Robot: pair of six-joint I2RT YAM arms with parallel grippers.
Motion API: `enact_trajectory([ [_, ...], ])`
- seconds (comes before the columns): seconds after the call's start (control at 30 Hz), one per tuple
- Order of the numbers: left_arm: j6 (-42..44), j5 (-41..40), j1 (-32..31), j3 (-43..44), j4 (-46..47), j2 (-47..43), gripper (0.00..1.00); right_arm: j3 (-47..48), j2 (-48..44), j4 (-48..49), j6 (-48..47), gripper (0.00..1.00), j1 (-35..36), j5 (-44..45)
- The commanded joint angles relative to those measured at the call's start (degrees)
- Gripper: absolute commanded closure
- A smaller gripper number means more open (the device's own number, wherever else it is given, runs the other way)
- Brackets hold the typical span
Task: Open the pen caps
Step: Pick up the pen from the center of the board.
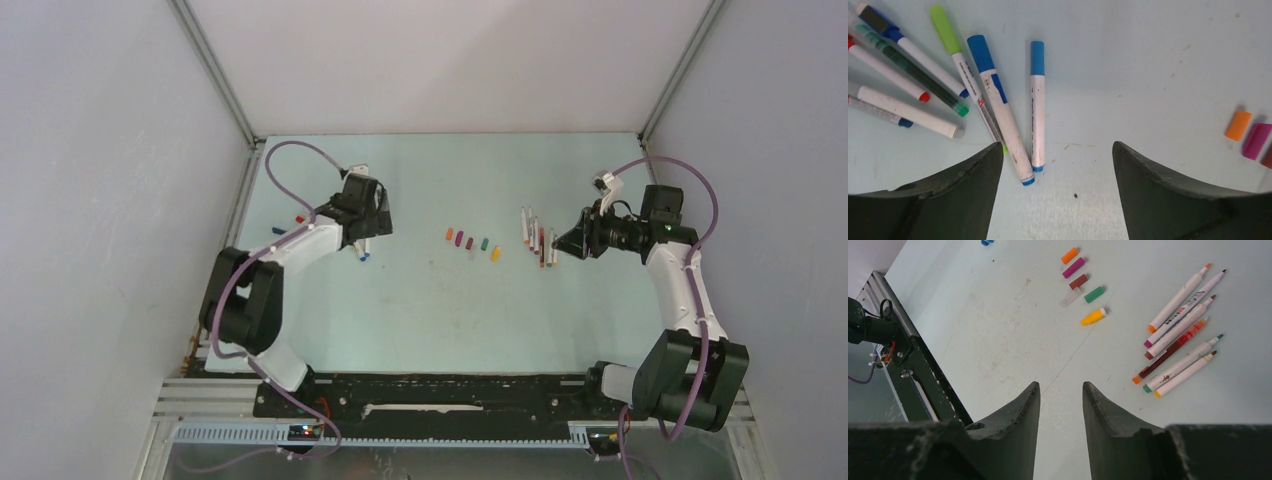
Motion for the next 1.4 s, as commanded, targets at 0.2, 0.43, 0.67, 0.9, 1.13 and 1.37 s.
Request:
enact_trajectory([
  [0.2,6.1,6.2,5.1,13.7,-7.2,12.5,0.33,1.9,-0.8,-0.3,-0.7,0.61,0.2,-1.1],
  [0.43,7.4,10.1,6.3,16.7,-9.1,17.7,0.54,1.9,-0.6,-0.3,-0.8,0.61,0.5,-1.1],
  [0.67,7.5,10.6,6.6,17.6,-10.2,19.8,0.6,1.8,-0.2,-0.5,-0.9,0.61,0.8,-1.2],
  [0.9,7.2,11.6,6.7,18.6,-11.5,21.6,0.69,1.9,-0.1,-0.5,-0.9,0.6,0.8,-1.3],
  [1.13,7.5,13.1,6.7,19.0,-12.6,22.2,0.85,1.9,-0.3,-0.7,-0.9,0.6,0.9,-1.7],
  [1.37,6.7,16.9,6.7,14.6,-8.9,16.0,0.99,1.8,-0.4,-2.2,-3.5,0.61,4.1,-3.2],
])
